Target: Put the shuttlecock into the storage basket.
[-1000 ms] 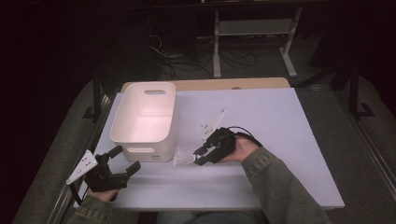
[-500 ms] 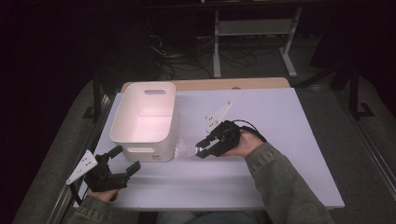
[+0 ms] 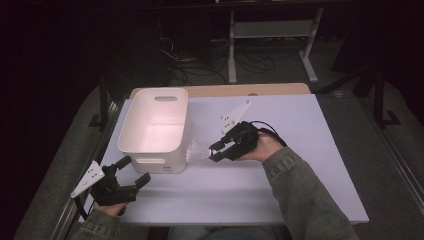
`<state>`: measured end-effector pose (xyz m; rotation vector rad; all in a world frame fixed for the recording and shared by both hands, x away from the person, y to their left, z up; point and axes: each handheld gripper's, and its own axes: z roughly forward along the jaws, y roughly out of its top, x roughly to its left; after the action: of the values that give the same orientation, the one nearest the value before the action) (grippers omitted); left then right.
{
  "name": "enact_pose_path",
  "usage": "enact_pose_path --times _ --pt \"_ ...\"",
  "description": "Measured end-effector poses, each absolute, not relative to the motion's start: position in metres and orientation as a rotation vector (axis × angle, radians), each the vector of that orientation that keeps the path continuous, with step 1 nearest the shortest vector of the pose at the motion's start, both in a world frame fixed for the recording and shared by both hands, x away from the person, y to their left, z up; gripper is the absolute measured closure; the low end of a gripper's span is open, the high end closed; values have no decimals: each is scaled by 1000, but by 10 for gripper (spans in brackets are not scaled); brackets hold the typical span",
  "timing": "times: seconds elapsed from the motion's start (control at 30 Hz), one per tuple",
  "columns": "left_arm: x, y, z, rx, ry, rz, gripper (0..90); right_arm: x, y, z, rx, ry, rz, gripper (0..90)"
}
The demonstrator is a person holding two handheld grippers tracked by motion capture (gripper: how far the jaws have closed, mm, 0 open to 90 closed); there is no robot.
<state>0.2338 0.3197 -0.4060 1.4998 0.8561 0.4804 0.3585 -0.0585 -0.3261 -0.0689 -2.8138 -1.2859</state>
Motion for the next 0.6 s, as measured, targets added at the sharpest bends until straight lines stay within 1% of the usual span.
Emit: enact_pose_path --times 0.6 --pt "234 319 -406 1499 852 481 0 365 -57 -309 -43 -2845 -1343 634"
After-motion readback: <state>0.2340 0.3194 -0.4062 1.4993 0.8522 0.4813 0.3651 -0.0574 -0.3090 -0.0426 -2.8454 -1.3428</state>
